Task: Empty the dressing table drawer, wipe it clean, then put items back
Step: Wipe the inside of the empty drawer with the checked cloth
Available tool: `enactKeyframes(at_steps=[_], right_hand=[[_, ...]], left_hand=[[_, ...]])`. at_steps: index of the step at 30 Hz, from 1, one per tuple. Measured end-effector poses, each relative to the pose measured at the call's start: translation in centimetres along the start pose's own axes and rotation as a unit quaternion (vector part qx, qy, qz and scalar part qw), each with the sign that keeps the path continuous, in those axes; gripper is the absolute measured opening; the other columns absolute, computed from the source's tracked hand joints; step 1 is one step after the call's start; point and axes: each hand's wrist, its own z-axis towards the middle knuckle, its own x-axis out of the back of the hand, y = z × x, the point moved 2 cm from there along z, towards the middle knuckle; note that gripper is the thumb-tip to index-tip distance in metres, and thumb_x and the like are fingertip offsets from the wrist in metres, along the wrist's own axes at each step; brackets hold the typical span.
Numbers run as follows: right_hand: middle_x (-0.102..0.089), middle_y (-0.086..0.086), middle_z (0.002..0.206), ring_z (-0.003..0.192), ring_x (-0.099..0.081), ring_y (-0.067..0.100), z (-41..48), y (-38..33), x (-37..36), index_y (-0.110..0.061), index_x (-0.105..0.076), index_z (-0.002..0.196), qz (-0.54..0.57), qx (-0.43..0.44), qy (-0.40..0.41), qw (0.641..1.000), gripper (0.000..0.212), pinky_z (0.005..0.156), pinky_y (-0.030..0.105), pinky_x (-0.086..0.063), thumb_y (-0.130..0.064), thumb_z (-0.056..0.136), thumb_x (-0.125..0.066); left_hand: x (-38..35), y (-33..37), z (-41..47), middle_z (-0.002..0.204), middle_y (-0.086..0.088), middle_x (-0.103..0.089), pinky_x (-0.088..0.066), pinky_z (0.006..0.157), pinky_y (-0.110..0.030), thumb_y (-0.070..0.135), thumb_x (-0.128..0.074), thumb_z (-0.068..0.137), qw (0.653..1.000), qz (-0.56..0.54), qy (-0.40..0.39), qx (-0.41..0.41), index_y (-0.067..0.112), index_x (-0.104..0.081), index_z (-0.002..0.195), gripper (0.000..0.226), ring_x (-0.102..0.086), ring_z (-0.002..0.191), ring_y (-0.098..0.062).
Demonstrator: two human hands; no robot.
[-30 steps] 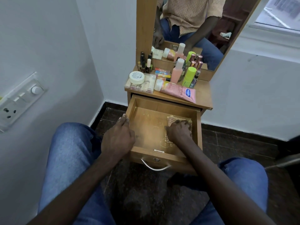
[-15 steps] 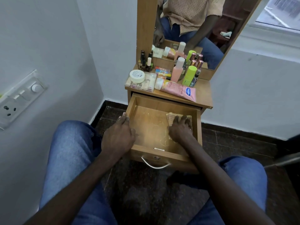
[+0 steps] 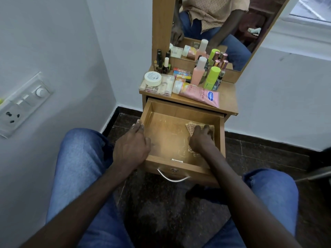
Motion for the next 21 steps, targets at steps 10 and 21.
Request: enactKeyframes(at_steps=[10,21], right_hand=[[0.018,0.017,0.172,0.158,-0.006,0.047,0.6,1.3,-0.1,-0.017,-0.005,0.167,-0.003,0.003,-0.003,1.000,0.069,0.124,0.059,-0.022,-0.018,0.109,-0.042],[0.024,0.014,0.171,0.158,-0.006,0.047,1.2,1.0,0.1,-0.018,0.000,0.167,-0.004,-0.030,-0.040,0.999,0.072,0.124,0.059,-0.023,-0.016,0.108,-0.041]], left_hand=[[0.1,0.1,0.0,0.166,-0.002,-0.033,-0.051,0.102,-0.041,0.036,-0.038,0.106,1.000,0.007,-0.002,0.005,0.011,-0.047,0.153,0.054,-0.053,0.138,-0.023],[-0.1,-0.1,0.0,0.163,-0.005,-0.040,-0.054,0.098,-0.043,0.036,-0.039,0.105,1.000,0.016,0.004,-0.002,0.008,-0.052,0.149,0.054,-0.059,0.132,-0.025]])
